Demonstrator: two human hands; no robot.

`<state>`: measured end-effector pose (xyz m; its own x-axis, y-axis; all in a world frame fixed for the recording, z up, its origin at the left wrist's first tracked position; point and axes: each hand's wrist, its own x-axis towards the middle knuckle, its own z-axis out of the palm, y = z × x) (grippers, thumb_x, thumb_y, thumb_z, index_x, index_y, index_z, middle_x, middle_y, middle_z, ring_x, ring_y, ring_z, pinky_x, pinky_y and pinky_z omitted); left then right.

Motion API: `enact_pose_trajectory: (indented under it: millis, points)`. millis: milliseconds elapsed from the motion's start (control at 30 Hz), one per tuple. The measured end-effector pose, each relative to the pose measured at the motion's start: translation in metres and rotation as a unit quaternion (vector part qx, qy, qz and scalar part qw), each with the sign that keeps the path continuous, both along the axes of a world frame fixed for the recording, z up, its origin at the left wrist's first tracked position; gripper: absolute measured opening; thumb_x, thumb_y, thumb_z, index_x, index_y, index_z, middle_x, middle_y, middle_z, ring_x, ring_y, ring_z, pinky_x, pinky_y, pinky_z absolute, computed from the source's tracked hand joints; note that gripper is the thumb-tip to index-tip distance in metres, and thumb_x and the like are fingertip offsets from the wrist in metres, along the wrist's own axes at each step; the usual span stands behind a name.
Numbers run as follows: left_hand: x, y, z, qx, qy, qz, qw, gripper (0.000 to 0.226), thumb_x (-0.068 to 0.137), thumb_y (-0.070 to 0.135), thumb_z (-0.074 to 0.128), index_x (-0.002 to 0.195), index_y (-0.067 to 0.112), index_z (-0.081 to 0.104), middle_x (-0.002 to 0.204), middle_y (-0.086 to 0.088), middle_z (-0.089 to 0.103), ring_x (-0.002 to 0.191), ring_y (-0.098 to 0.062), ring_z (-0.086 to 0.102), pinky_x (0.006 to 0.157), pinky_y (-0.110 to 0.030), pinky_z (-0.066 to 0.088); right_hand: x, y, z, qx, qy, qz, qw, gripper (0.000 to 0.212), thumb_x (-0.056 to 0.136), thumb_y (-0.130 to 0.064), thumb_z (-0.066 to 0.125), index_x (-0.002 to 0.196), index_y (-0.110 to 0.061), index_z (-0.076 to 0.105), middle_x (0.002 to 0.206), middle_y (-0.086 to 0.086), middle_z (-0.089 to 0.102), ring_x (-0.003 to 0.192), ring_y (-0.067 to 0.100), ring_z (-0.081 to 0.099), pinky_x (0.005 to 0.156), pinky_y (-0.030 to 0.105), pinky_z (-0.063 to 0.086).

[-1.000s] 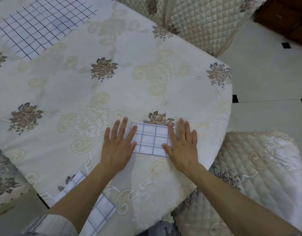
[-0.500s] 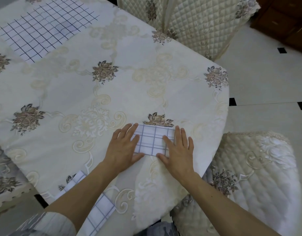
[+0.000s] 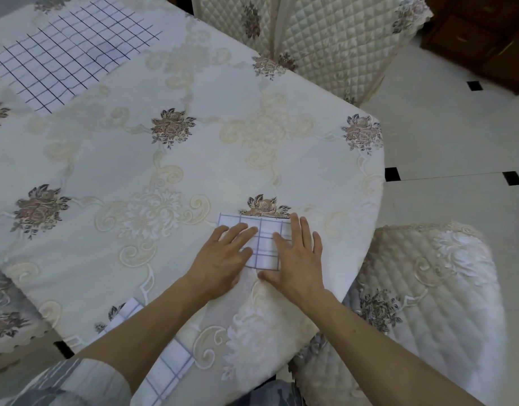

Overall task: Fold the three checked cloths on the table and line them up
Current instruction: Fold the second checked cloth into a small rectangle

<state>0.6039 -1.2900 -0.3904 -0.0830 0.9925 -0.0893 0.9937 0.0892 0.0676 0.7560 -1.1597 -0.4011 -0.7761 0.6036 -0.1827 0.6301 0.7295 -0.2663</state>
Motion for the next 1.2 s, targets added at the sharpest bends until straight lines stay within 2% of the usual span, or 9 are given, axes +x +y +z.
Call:
enact_pose_trajectory:
  millis: [133, 267, 400, 500, 567, 667, 800, 933, 1200]
  points:
    - [-0.008, -0.01, 0.002, -0.017, 0.027, 0.047, 0.998, 0.059, 0.047, 0.002, 0.074, 0.104, 0.014, 0.062, 0.148, -0.018, 0.046, 0.134, -0.038, 0.045, 0.104, -0.053, 0.037, 0.004, 0.002, -0.001, 0.002, 0.004, 0.009, 1.0, 0.088, 0.065, -0.069, 0.069, 0.138, -0.024, 0.047, 0.163, 0.016, -0.003, 0.15, 0.034, -0.005, 0.118, 0.054, 0.007]
    - [-0.015, -0.018, -0.001, 0.029, 0.016, 0.113, 0.993, 0.04, 0.061, 0.0, 0.07, 0.099, 0.011, 0.062, 0.142, -0.017, 0.051, 0.13, -0.037, 0.046, 0.101, -0.05, 0.036, 0.003, -0.001, -0.001, -0.012, 0.006, 0.017, 1.0, 0.094, 0.065, -0.069, 0.069, 0.14, -0.02, 0.043, 0.162, 0.016, -0.007, 0.149, 0.034, -0.01, 0.118, 0.052, 0.005]
    - [-0.016, -0.011, 0.006, 0.077, 0.001, 0.135, 0.988, 0.023, 0.067, 0.011, 0.072, 0.088, 0.011, 0.062, 0.133, -0.013, 0.058, 0.124, -0.035, 0.051, 0.097, -0.048, 0.038, -0.004, -0.003, 0.002, -0.029, 0.006, 0.007, 1.0, 0.093, 0.066, -0.069, 0.067, 0.139, -0.018, 0.042, 0.162, 0.015, -0.009, 0.149, 0.032, -0.011, 0.119, 0.05, 0.004]
    - [-0.021, -0.009, 0.009, 0.112, -0.009, 0.121, 0.986, 0.016, 0.07, 0.011, 0.072, 0.082, 0.012, 0.061, 0.126, -0.011, 0.062, 0.121, -0.034, 0.053, 0.096, -0.046, 0.039, -0.005, -0.003, 0.004, -0.031, 0.029, 0.012, 0.999, 0.082, 0.067, -0.064, 0.069, 0.133, -0.021, 0.048, 0.162, 0.017, 0.0, 0.149, 0.033, -0.005, 0.118, 0.051, 0.009]
    - [-0.022, -0.01, 0.014, 0.144, -0.025, 0.117, 0.982, 0.011, 0.073, 0.01, 0.071, 0.08, 0.013, 0.063, 0.123, -0.008, 0.064, 0.121, -0.031, 0.054, 0.097, -0.045, 0.038, -0.002, -0.002, 0.006, -0.023, 0.097, 0.036, 0.994, 0.068, 0.068, -0.055, 0.073, 0.126, -0.024, 0.055, 0.16, 0.017, 0.016, 0.149, 0.034, 0.009, 0.115, 0.051, 0.018]
    - [-0.02, -0.013, 0.028, 0.181, -0.058, 0.131, 0.973, 0.006, 0.075, 0.012, 0.072, 0.078, 0.014, 0.066, 0.12, -0.005, 0.066, 0.12, -0.029, 0.054, 0.097, -0.042, 0.038, -0.004, -0.003, 0.01, -0.004, 0.223, 0.093, 0.97, 0.041, 0.071, -0.034, 0.076, 0.109, -0.024, 0.065, 0.148, 0.014, 0.042, 0.142, 0.033, 0.032, 0.107, 0.053, 0.03]
    - [-0.021, -0.018, 0.05, 0.199, -0.105, 0.144, 0.964, 0.003, 0.078, 0.017, 0.071, 0.078, 0.019, 0.069, 0.122, 0.001, 0.066, 0.121, -0.027, 0.055, 0.096, -0.042, 0.039, -0.02, -0.008, 0.03, 0.04, 0.299, 0.123, 0.945, 0.016, 0.081, -0.022, 0.067, 0.097, -0.021, 0.069, 0.127, 0.009, 0.061, 0.129, 0.031, 0.05, 0.102, 0.052, 0.035]
    - [-0.028, -0.026, 0.073, 0.213, -0.14, 0.128, 0.958, 0.007, 0.085, 0.024, 0.068, 0.079, 0.023, 0.071, 0.123, 0.006, 0.065, 0.122, -0.024, 0.054, 0.095, -0.044, 0.039, -0.033, -0.011, 0.058, 0.025, 0.329, 0.108, 0.938, 0.013, 0.087, -0.026, 0.062, 0.084, -0.021, 0.074, 0.119, 0.003, 0.066, 0.125, 0.026, 0.054, 0.102, 0.044, 0.033]
    - [-0.034, -0.054, 0.113, 0.268, -0.172, 0.129, 0.939, 0.014, 0.091, 0.032, 0.064, 0.084, 0.026, 0.075, 0.126, 0.011, 0.063, 0.126, -0.017, 0.049, 0.097, -0.04, 0.036, -0.02, -0.018, 0.105, -0.001, 0.321, 0.112, 0.94, 0.007, 0.085, -0.022, 0.07, 0.089, -0.021, 0.076, 0.124, 0.0, 0.064, 0.128, 0.022, 0.049, 0.103, 0.042, 0.031]
